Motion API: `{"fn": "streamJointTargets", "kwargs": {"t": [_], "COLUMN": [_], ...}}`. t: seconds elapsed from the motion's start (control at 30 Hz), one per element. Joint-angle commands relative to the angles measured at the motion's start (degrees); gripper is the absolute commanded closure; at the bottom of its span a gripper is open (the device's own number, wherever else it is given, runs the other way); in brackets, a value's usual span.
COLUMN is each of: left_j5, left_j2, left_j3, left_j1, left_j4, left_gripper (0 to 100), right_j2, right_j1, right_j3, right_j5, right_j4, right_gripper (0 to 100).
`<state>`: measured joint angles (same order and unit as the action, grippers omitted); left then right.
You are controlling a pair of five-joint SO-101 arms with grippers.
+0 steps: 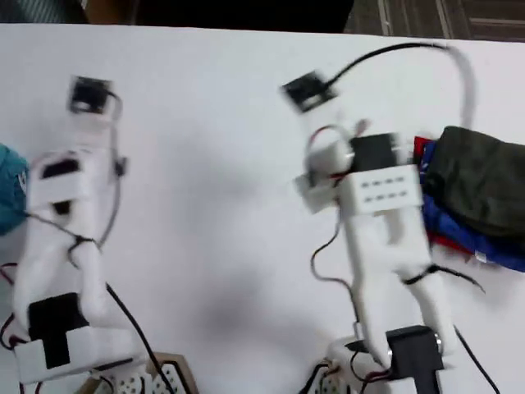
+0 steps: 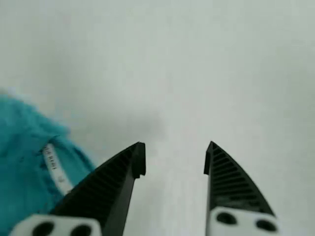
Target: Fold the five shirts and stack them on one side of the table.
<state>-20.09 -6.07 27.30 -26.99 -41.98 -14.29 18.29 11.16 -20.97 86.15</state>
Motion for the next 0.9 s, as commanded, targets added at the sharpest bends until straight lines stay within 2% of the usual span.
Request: {"fn": "streamJointTargets", "kwargs": {"t": [0.0, 0.13, 0.37, 0.5, 0.63, 0.87], "left_j5": [-4.7, -9.1, -17.6, -20.0, -20.2, -18.8], "left_j2": [-0.8, -0.4, -0.2, 0.5, 7.4, 25.3], "left_j3": [-10.7, -17.5, -18.4, -18.3, -19.6, -33.5], "left_j1": [-9.4, -21.2, -37.5, -43.2, -46.3, -50.4], "left_j4": [-9.1, -13.9, -13.5, -9.3, -6.6, -12.5], "left_gripper": [78, 78, 78, 78, 77, 78], "right_j2": [-2.4, -2.4, -2.4, -2.4, -2.4, -2.3], "right_j1": [5.1, 8.4, 12.7, 13.8, 14.0, 14.0], "right_j3": [5.5, 13.9, 28.7, 35.0, 36.7, 38.5], "right_j5": [0.4, 0.3, 0.4, 0.4, 0.4, 0.4], "right_j4": [-8.2, -19.6, -36.2, -43.5, -45.3, -46.6], "right_gripper": [91.1, 91.0, 91.0, 91.0, 91.0, 91.0]}}
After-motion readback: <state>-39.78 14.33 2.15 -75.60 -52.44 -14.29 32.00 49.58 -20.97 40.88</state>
